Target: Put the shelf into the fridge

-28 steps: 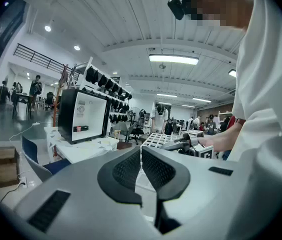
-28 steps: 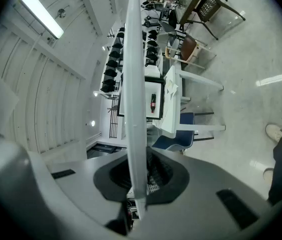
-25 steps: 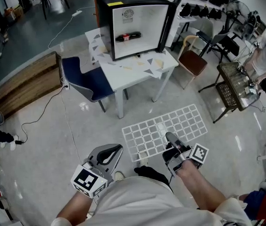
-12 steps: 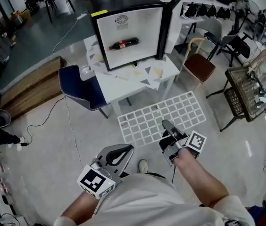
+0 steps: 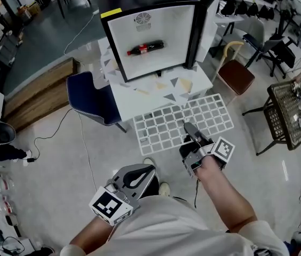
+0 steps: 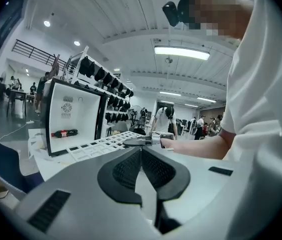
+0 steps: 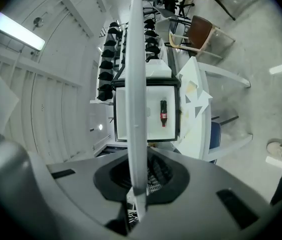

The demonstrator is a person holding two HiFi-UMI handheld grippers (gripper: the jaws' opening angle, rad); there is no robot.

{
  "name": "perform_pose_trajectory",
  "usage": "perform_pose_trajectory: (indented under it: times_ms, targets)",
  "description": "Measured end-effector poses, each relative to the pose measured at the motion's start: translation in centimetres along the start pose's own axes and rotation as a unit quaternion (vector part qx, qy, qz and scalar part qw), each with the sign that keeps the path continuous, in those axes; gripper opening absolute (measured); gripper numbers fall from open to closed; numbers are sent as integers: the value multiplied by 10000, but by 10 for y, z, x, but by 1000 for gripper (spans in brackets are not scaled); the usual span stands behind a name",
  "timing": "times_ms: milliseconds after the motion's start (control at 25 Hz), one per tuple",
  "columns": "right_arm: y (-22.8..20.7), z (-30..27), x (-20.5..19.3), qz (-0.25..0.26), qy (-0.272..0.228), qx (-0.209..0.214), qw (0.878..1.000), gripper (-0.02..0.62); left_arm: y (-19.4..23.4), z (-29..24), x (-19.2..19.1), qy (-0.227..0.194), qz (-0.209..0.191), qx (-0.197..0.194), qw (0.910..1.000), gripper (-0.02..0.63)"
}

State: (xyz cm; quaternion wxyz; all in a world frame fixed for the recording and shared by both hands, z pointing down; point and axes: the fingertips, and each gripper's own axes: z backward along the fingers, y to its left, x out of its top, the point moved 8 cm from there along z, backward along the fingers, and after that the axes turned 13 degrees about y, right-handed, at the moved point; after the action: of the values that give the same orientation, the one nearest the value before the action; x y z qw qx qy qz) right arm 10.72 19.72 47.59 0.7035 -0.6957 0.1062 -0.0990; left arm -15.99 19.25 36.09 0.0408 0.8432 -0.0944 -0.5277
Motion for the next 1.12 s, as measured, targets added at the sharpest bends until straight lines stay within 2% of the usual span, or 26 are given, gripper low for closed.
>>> perform_pose_trajectory:
  times_ms: [360, 560, 760, 1120]
  targets:
    - [14, -78, 63, 132, -121, -74, 9998, 29, 86, -36, 45, -88, -111, -261, 9996, 23]
    - [17, -122, 90, 190, -199, 65, 9996, 29, 129, -49, 54, -30, -220, -291, 9993, 23]
    - [20, -165, 116, 202, -162, 70, 9996, 29, 155, -57, 70, -124, -69, -75, 9999, 23]
    - [22, -228, 172, 204, 128, 79, 9997, 28, 198, -80, 109, -259, 86, 553, 9981, 23]
